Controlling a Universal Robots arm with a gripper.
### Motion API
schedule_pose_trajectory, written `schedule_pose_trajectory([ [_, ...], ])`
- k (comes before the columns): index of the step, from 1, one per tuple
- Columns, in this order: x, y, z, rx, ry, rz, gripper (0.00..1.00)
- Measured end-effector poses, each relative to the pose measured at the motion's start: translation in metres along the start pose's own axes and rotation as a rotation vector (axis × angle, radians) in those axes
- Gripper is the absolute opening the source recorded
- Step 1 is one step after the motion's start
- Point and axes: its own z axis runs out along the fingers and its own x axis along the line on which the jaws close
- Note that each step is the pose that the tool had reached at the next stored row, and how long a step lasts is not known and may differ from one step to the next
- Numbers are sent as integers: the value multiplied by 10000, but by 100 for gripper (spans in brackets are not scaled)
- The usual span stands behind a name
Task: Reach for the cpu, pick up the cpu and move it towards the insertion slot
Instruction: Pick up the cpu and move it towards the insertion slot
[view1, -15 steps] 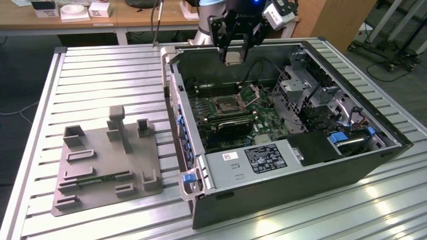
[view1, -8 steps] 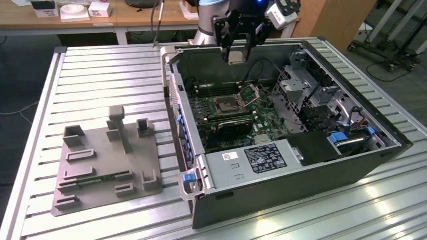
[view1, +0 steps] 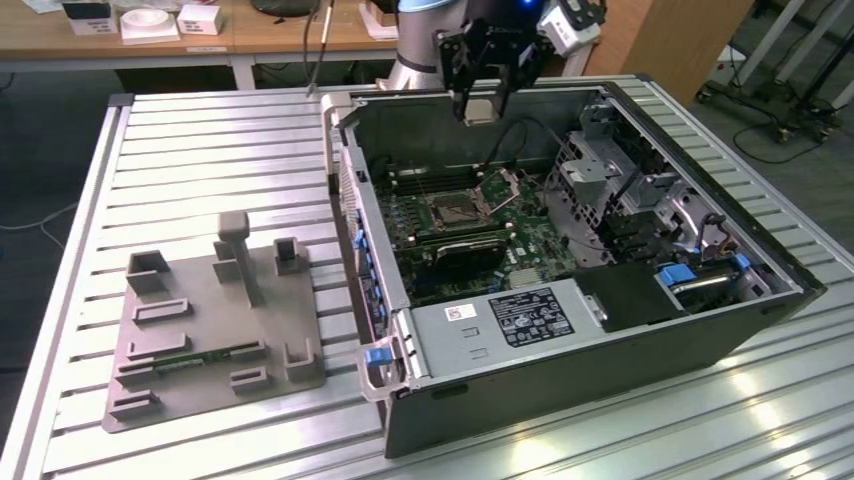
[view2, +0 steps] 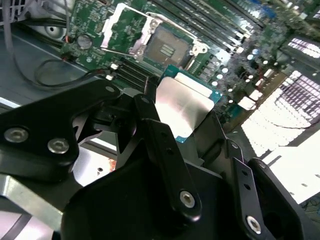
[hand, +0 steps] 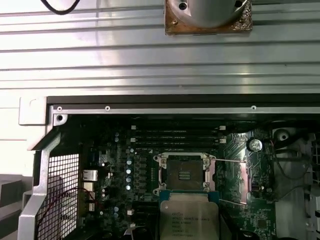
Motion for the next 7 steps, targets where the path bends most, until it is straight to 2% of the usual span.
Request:
schedule_pose_trajectory([
  [7, -25, 6, 2, 0, 0, 0, 55],
])
